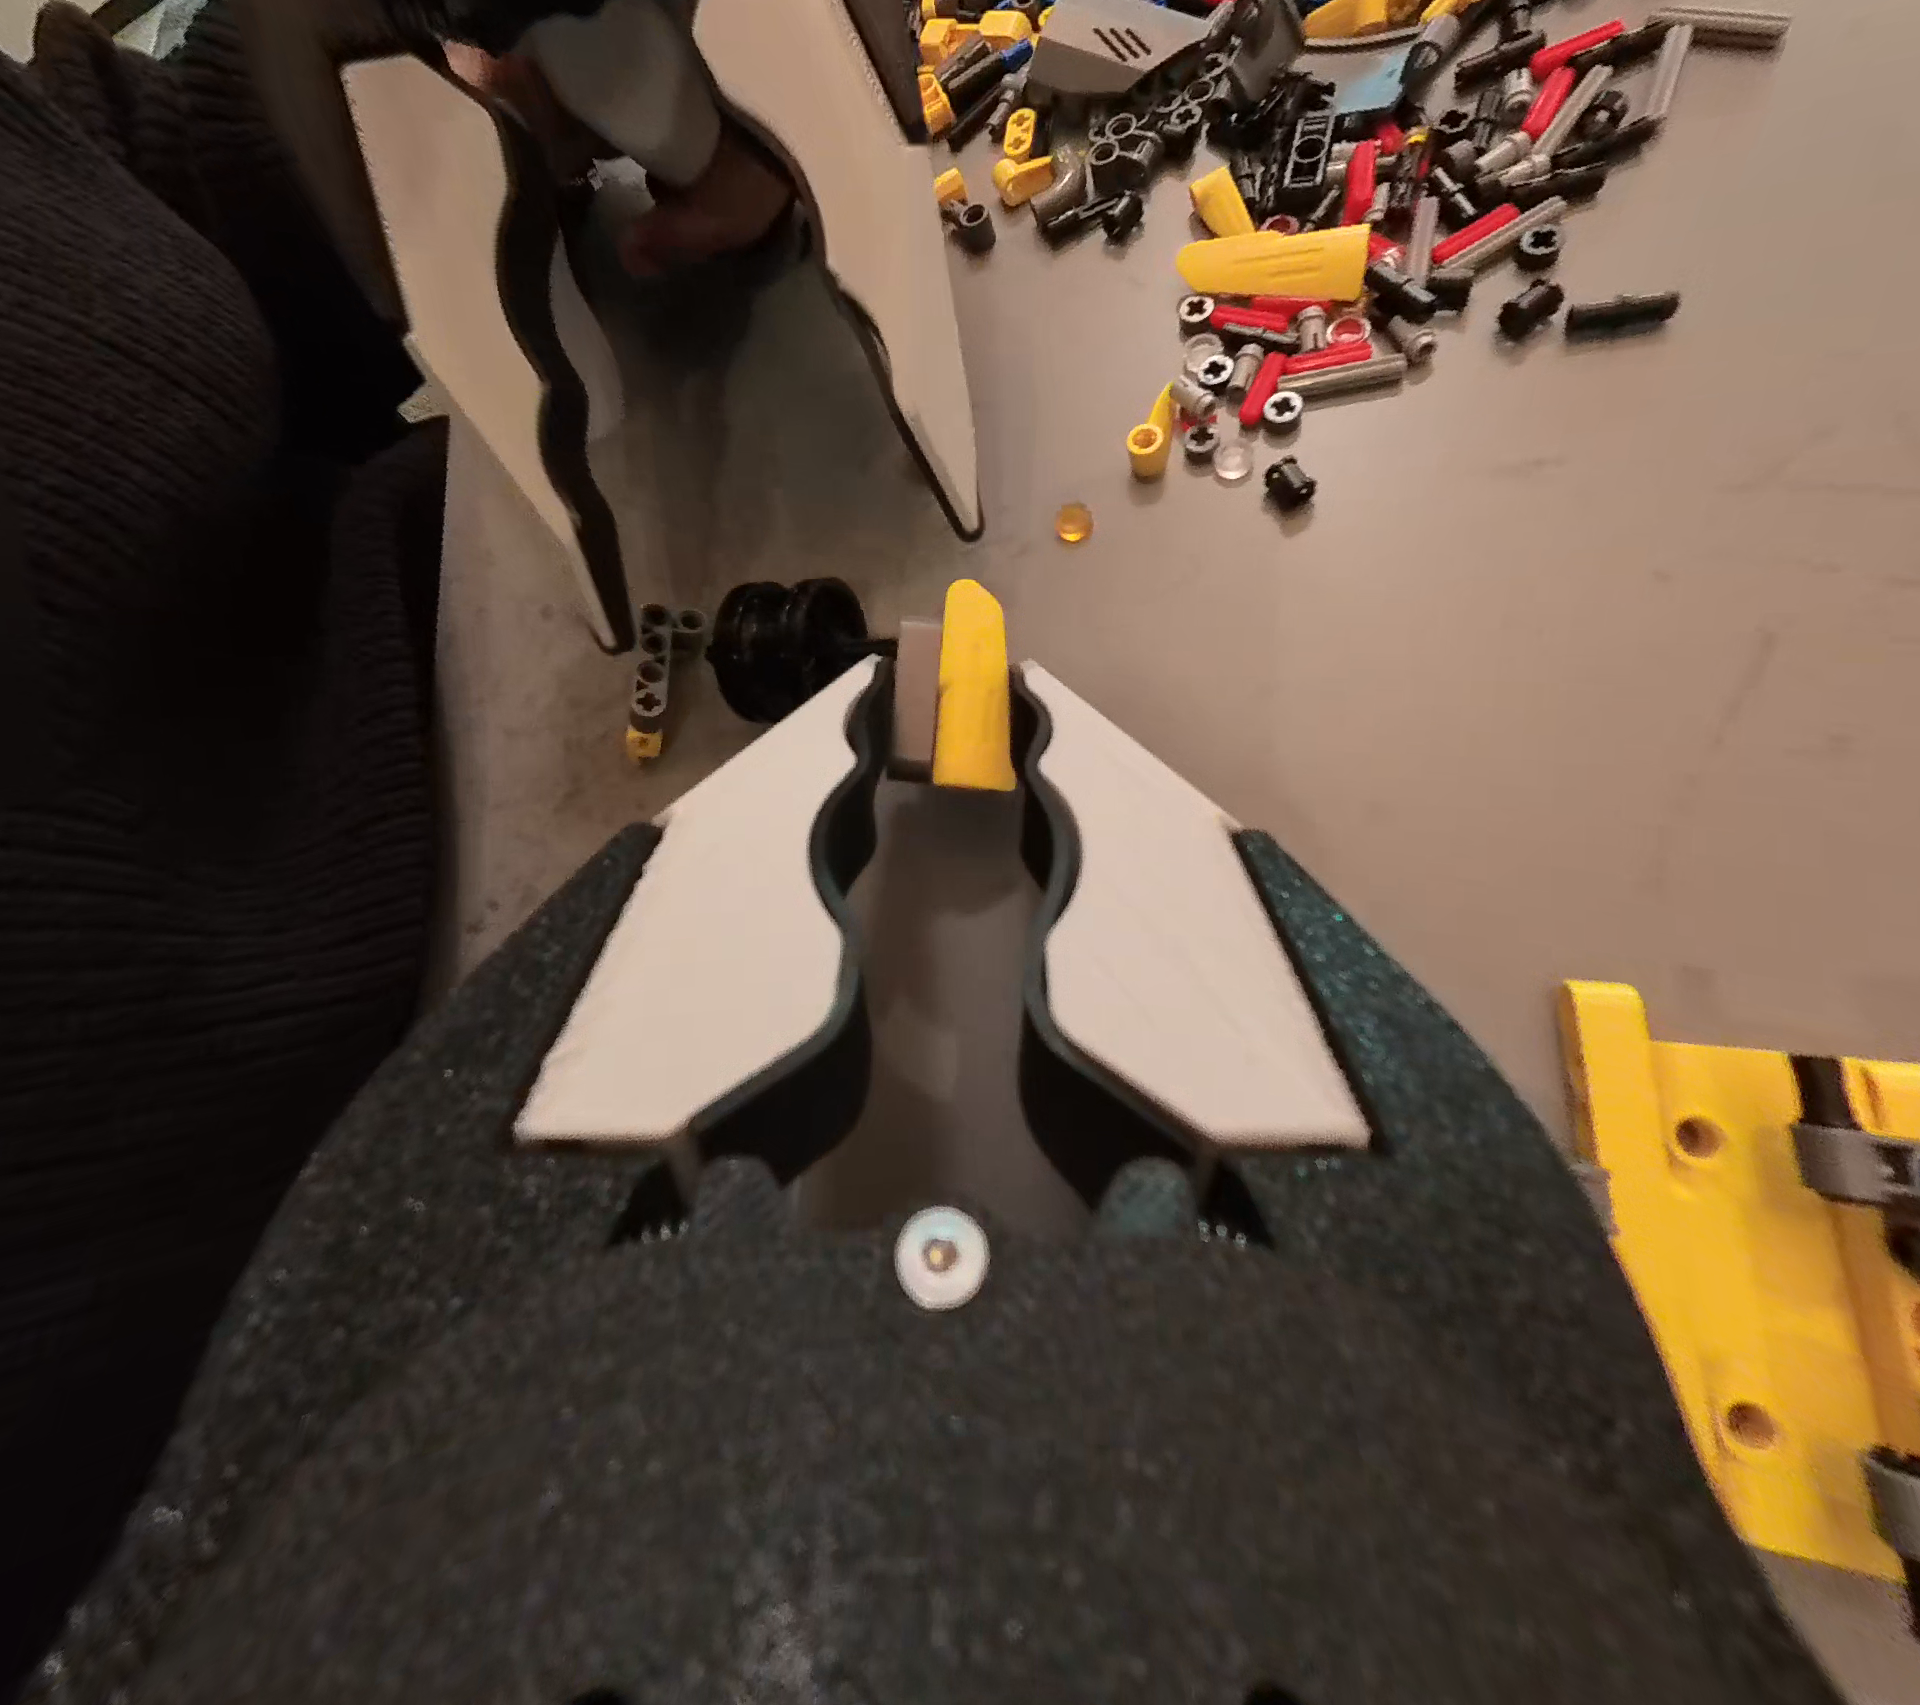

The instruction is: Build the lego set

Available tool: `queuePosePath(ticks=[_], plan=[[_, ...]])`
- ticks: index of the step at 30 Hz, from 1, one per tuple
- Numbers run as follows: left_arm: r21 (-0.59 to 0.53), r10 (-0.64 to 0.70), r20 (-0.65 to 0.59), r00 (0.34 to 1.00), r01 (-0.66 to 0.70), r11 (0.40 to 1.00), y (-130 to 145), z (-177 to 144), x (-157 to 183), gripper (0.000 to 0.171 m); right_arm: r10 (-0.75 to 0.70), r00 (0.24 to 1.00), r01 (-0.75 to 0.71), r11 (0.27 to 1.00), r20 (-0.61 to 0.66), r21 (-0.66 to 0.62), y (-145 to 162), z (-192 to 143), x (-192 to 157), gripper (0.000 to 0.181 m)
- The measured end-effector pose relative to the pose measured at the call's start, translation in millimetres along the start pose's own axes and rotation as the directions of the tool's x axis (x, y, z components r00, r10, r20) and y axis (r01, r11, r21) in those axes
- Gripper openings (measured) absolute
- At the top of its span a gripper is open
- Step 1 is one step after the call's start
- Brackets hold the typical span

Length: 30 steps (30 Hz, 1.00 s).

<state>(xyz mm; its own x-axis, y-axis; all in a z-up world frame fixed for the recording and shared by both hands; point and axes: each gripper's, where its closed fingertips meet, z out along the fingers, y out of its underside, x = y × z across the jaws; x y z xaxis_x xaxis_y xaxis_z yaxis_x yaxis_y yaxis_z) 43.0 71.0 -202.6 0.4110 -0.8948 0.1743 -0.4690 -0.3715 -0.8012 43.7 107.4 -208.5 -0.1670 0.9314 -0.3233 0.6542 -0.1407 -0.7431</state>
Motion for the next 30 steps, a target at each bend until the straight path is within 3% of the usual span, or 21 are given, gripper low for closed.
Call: queuePosePath(ticks=[8,20,30], plan=[[-0.045,0.07,0.041,0.997,-0.068,0.997,4.0,5.5,-2.5,0.057,-0.039,0.999,0.039,0.999,-0.032,-0.023,1.5,1.0,-1.7,0.022],[-0.068,0.089,0.018,0.996,-0.088,0.994,6.3,9.2,2.5,0.025,-0.091,0.994,0.087,0.994,-0.068,-0.061,5.4,2.2,-3.1,0.022],[-0.067,0.012,0.037,0.999,-0.009,0.998,5.1,11.2,-3.4,0.025,-0.135,0.985,0.128,0.989,-0.111,-0.067,3.9,0.8,-0.5,0.022]])
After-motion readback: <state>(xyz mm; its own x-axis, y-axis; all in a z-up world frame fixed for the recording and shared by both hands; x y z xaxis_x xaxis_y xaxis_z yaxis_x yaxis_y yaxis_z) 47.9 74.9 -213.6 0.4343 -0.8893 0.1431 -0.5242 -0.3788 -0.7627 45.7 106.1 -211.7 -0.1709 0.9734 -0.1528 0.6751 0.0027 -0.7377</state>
